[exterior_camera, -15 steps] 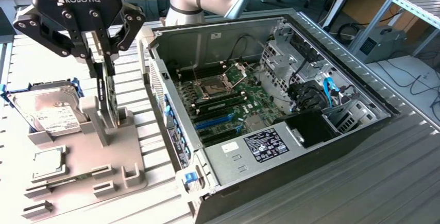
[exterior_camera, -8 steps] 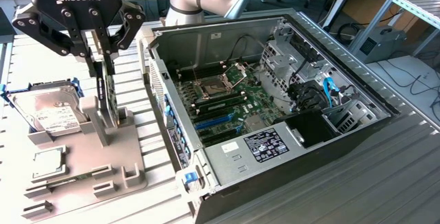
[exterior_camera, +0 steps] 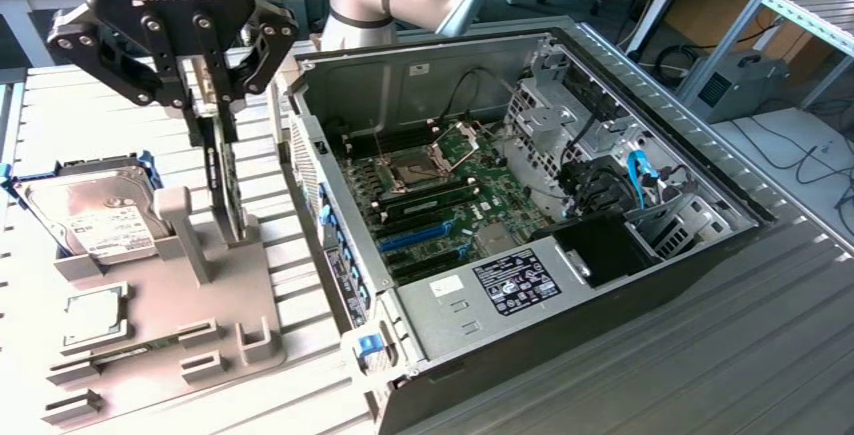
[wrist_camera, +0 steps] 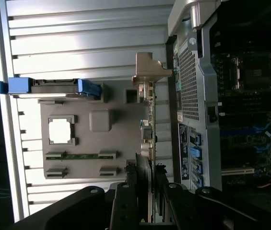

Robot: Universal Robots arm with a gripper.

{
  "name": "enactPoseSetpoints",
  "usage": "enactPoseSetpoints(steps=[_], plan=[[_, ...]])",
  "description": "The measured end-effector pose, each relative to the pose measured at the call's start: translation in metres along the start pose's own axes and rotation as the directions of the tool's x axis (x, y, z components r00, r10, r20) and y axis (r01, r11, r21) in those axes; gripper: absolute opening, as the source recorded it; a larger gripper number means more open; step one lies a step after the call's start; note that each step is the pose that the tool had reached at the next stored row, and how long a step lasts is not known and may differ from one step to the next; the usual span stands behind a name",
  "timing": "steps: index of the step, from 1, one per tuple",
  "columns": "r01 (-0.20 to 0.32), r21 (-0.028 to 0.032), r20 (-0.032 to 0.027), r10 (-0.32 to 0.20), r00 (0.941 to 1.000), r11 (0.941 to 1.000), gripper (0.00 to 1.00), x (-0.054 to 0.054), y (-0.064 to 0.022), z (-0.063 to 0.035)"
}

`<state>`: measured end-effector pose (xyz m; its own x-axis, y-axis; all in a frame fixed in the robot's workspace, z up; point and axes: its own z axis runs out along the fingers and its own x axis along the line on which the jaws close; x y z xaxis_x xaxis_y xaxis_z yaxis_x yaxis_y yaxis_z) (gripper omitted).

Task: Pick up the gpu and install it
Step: 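Pick up the gpu and move the gpu toward the slot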

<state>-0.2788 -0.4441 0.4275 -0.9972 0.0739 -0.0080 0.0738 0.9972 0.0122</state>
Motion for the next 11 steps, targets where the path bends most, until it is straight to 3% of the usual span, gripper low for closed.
enactPoseSetpoints(steps=[11], plan=[[0.000,0.0011,0.0000,0.000,1.0000,1.0000,0.26,-0.021,0.0029,0.0002]])
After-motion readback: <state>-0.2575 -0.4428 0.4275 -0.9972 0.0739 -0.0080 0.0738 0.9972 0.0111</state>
